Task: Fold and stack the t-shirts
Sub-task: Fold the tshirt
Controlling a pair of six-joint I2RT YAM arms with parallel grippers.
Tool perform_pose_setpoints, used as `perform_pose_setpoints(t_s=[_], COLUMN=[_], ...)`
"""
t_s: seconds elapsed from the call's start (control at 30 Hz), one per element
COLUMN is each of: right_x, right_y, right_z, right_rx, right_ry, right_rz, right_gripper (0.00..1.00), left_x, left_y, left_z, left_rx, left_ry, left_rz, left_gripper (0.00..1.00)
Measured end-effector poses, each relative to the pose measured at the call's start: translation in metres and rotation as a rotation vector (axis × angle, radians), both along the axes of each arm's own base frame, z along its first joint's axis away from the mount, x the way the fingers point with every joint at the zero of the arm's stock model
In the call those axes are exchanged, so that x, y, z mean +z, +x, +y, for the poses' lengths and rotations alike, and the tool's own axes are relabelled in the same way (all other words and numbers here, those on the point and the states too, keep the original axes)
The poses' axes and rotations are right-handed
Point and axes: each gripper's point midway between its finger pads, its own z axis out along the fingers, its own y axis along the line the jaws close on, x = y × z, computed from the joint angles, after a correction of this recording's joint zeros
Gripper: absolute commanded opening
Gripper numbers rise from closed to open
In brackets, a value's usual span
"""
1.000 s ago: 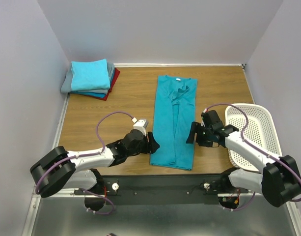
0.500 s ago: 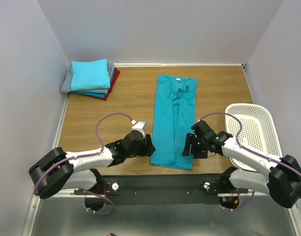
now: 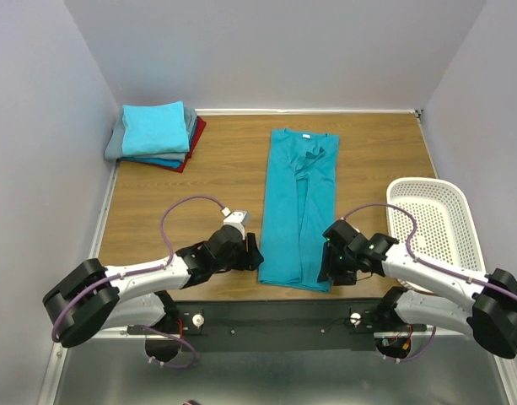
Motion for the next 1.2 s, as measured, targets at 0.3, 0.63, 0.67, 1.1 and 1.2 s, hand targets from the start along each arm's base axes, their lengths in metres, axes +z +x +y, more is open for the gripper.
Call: perform_pose_setpoints(t_s=[0.3,0.63,0.67,1.1,1.2], right_x=[-0.008,-0.014,-0.014,-0.014,-0.015], right_y=[-0.01,-0.014,-0.014,-0.013,-0.013], right_z=[-0.007,-0.008,-0.008,-0.007,-0.007], right_rx=[-0.026,-0.029,-0.029,-0.025,-0.024], right_ry=[-0.018,-0.021,-0.021,-0.015,-0.015], right_rz=[0.026,0.035,0.035,0.03,0.029], right_gripper=[0.33,0.18,0.18,0.16,0.14], left_x=[-0.01,-0.012,-0.012,-0.014,-0.014], left_y=[-0.011,-0.033,-0.034,-0.055,-0.059], left_z=[0.004,-0.005,-0.006,-0.013,-0.017], left_rx=[-0.024,-0.083,-0.087,-0.127,-0.138], left_ry=[0.017,-0.034,-0.038,-0.074,-0.092], left_rz=[0.041,0.087,0.09,0.144,0.154], left_gripper=[0.59,0.52,0.52,0.43,0.39])
